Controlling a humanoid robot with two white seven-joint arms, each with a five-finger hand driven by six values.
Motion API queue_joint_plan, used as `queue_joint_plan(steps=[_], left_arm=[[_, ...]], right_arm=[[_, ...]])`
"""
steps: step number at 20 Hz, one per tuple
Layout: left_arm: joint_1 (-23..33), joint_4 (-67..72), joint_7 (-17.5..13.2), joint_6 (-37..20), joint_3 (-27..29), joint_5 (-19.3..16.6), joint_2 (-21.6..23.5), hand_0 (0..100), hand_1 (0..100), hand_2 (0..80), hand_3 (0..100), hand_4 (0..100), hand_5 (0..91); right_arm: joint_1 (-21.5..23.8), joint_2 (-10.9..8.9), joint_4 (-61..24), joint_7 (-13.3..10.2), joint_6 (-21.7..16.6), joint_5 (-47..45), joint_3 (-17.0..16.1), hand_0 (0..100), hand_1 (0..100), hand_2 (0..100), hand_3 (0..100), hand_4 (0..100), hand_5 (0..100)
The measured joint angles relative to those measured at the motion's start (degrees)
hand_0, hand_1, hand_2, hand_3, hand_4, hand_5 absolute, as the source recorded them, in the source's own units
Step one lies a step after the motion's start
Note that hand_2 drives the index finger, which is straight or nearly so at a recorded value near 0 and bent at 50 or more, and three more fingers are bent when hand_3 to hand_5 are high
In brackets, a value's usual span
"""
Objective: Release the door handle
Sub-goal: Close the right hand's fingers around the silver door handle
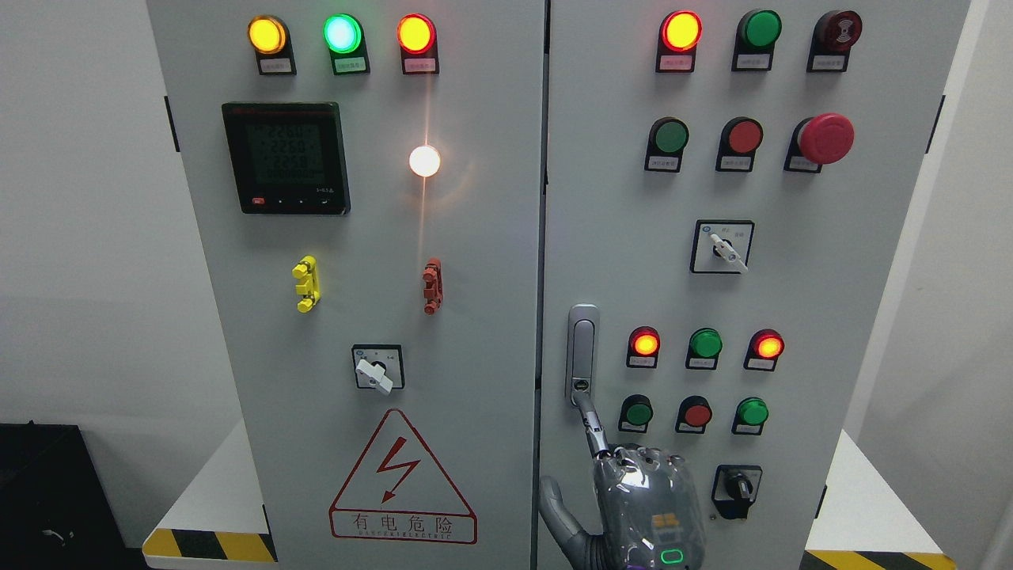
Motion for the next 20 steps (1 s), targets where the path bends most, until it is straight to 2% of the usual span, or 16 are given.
queue_joint_plan(steps=[20], left_arm=[[0.00,0.01,0.00,0.00,0.00,-0.01,0.00,12,56,0.0,0,0,0.0]], right_arm=[[-1.99,0.00,3.26,0.26,2.54,1.05,0.10,47,23,0,96,96,96]])
